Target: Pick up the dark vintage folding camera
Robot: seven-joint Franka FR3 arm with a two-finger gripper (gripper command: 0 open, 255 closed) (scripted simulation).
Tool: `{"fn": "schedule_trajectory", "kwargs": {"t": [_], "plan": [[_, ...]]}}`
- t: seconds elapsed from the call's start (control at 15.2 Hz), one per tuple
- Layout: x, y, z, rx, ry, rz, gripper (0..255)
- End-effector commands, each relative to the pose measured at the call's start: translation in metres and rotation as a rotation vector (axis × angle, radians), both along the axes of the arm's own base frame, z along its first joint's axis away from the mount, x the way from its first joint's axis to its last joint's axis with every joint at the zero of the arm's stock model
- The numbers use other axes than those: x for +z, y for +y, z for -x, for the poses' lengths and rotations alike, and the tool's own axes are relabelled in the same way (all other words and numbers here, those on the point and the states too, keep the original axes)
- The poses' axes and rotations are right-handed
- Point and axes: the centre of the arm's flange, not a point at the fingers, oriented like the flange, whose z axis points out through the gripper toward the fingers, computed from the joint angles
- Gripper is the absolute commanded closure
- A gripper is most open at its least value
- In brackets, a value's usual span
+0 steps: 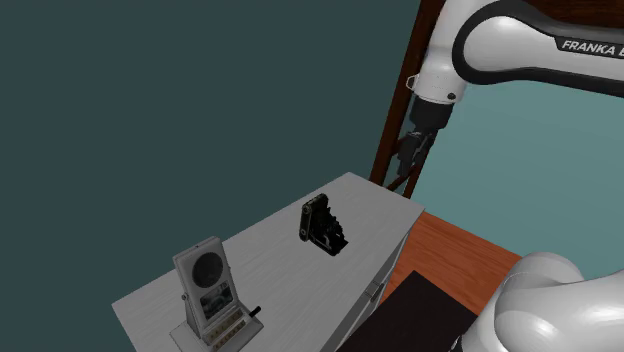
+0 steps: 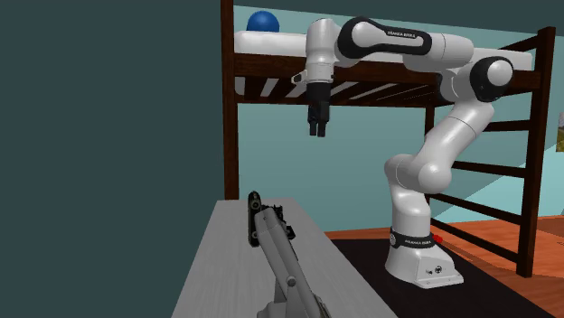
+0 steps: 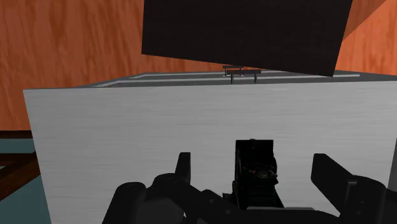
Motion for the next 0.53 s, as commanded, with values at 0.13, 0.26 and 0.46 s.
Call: {"fn": "schedule_trajectory", "kwargs": {"t": [0.13,0.26,0.46], "plan": [[-0.019,0.009,-0.016,-0.004,0.002,0.004,0],[-0.039,0.018,-0.032,-0.008,0.004,0.008,0],[-0.068,0.031,-0.057,-0.014,0.006,0.014,0]]}}
